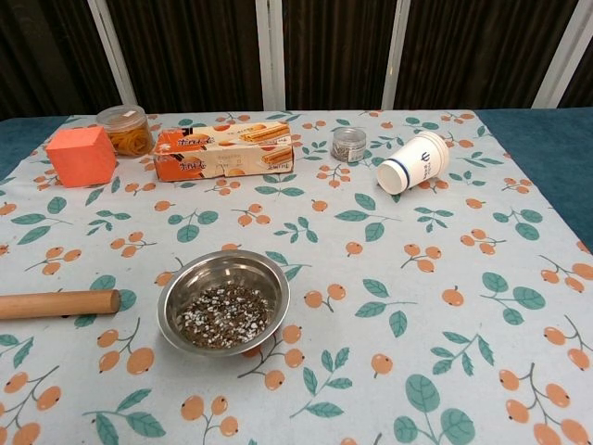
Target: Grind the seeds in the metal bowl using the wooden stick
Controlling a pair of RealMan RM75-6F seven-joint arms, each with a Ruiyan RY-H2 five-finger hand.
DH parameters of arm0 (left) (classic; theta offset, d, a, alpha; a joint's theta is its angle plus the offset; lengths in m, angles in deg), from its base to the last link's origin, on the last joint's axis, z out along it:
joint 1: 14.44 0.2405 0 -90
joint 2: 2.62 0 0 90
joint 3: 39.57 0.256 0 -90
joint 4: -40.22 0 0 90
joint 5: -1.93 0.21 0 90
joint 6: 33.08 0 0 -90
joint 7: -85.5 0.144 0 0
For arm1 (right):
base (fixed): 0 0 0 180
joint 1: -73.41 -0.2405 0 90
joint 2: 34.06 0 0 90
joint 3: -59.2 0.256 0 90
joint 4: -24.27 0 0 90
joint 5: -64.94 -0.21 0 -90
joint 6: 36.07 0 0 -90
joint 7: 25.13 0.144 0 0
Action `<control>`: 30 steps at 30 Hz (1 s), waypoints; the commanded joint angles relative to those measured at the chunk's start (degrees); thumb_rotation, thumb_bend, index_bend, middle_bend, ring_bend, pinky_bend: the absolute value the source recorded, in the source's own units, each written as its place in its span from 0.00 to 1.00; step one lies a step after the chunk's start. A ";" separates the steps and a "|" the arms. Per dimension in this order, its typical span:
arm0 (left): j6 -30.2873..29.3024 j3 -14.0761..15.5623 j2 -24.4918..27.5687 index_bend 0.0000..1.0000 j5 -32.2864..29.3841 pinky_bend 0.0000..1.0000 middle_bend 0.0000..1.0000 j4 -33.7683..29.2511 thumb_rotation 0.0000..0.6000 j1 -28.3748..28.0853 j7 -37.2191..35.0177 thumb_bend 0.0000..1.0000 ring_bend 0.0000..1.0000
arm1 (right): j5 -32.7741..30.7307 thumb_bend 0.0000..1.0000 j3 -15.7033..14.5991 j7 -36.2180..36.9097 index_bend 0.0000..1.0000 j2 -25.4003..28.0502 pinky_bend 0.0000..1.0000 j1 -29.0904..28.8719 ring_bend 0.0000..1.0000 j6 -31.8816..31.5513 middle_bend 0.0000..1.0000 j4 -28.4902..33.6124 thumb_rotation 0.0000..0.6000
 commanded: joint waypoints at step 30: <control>2.41 3.25 -8.49 0.39 -6.74 0.89 0.43 0.37 1.00 -7.23 8.82 0.33 0.78 | -0.09 0.37 -0.06 0.11 0.00 0.11 0.00 -0.02 0.00 0.19 0.00 0.13 1.00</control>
